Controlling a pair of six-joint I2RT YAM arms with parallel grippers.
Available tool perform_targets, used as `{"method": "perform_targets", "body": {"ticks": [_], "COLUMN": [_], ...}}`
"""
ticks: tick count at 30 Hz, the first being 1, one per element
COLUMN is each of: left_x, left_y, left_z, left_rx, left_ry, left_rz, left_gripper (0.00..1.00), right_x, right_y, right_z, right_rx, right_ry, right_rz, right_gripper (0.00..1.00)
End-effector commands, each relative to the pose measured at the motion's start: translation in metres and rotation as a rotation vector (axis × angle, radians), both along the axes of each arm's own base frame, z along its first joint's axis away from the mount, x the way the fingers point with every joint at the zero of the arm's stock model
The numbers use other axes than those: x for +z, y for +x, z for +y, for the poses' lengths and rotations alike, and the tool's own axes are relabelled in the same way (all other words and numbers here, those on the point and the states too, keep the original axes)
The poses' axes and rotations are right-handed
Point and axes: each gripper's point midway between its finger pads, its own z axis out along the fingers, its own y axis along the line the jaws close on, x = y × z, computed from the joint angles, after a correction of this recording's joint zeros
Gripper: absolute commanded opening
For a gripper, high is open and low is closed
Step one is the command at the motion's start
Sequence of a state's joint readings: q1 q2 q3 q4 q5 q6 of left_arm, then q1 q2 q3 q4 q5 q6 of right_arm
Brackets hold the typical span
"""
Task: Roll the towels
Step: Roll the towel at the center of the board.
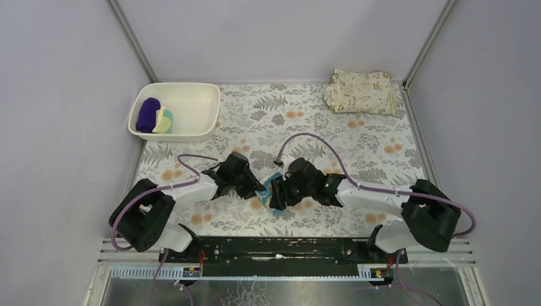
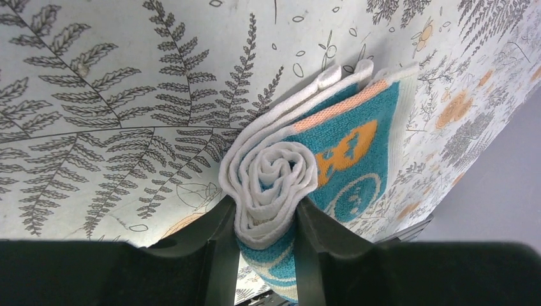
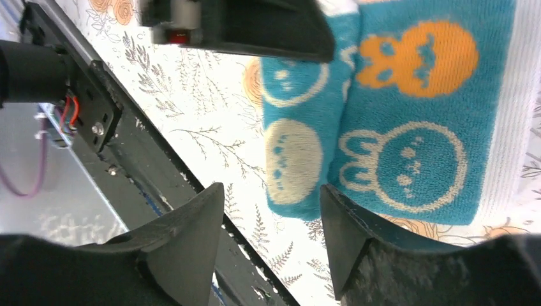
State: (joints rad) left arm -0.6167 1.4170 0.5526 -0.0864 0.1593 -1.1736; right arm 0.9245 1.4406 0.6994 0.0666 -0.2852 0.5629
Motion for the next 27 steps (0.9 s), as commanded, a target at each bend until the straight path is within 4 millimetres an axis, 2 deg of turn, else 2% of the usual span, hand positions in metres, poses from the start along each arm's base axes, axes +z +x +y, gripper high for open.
{"method": "perform_targets", "body": {"ticks": [1,6,10,14,19,23,27], "left_x": [-0.021,-0.023,-0.023,-0.024,-0.025,-0.027,-0.030], "left_y": [-0.012,-0.013,-0.014,-0.014,-0.015,-0.016,-0.018], "left_z": [0.019,0.020,0.020,0.020,0.021,0.023,0.029], "left_rx": [-0.001,-0.003,-0.002,-0.003,-0.001,0.001,0.009], "left_ry": [0.124,0.132,0.135,0.135,0.138,0.148,0.177], "left_rz": [0.060,0.067,0.069,0.074,0.075,0.083,0.092], "left_gripper": [0.30,0.30,0.30,0.30,0.30,0.31,0.31], "right_x": [0.020,0.032,0.020,0.000,-0.028,-0.052,-0.069], "right_y": [0.018,0.009,0.000,-0.001,0.008,0.001,-0.013], "right_z": [-0.021,-0.001,0.013,0.019,0.005,-0.008,-0.017], "right_rx": [-0.026,0.039,0.112,0.163,0.165,0.197,0.234], "right_ry": [-0.241,-0.308,-0.389,-0.471,-0.629,-0.707,-0.713], "right_rz": [-0.344,-0.544,-0.642,-0.658,-0.675,-0.625,-0.548], "right_gripper": [0.65,0.66,0.64,0.63,0.63,0.60,0.47]}}
